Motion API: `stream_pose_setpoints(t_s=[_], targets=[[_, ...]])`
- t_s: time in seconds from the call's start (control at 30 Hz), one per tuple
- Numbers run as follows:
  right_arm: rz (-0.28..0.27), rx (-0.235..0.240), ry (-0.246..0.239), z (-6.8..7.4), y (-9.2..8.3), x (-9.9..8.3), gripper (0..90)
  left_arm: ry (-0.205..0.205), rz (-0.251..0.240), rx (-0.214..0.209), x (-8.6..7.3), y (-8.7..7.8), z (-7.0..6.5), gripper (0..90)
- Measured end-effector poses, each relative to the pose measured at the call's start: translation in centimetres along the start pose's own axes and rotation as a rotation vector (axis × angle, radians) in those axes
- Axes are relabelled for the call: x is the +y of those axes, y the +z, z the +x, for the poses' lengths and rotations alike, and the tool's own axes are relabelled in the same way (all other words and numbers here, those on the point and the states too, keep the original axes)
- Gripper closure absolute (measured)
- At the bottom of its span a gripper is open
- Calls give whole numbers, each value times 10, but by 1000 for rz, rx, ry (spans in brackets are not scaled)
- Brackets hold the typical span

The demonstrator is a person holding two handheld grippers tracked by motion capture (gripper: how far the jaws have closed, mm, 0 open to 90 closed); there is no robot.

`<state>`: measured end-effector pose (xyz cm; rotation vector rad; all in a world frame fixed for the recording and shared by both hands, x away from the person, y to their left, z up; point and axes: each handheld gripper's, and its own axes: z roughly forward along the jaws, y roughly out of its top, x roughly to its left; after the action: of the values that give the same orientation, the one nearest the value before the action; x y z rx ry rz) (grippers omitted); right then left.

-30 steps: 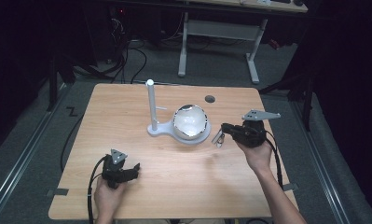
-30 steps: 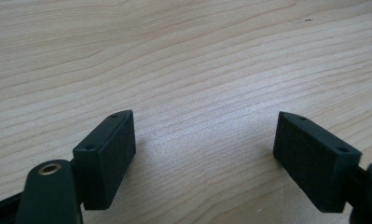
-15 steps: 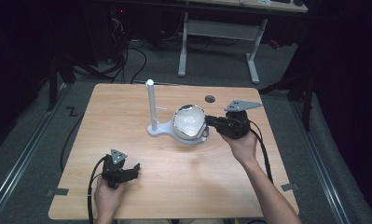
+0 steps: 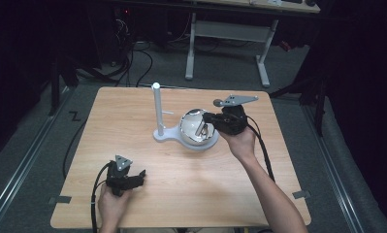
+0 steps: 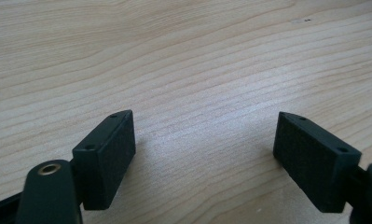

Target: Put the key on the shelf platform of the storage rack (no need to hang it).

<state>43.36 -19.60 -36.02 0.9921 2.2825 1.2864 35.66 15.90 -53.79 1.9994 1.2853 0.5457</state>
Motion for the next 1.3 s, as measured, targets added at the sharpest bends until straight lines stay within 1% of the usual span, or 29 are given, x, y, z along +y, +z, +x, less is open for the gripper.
stream_pose_setpoints(t_s=[0.13, 0.3, 0.5, 0.7, 0.77, 0.97, 1.1, 1.3], targets=[[3, 1, 21, -3, 6, 0, 856, 0, 0, 0, 0, 0, 0, 212], [2, -17, 30, -5, 15, -1, 856, 0, 0, 0, 0, 0, 0, 212], [23, -32, 40, -6, 28, -5, 855, -1, -1, 0, 0, 0, 0, 212], [39, -36, 44, -7, 37, -8, 853, 0, 0, 0, 0, 0, 0, 212], [54, -40, 49, -8, 42, -9, 853, 0, 0, 0, 0, 0, 0, 211], [64, -43, 57, -11, 49, -12, 852, 0, 0, 0, 0, 0, 0, 212], [72, -46, 72, -14, 55, -15, 852, 0, 0, 0, 0, 0, 0, 211], [68, -44, 92, -18, 57, -19, 852, 0, 0, 0, 0, 0, 0, 211]])
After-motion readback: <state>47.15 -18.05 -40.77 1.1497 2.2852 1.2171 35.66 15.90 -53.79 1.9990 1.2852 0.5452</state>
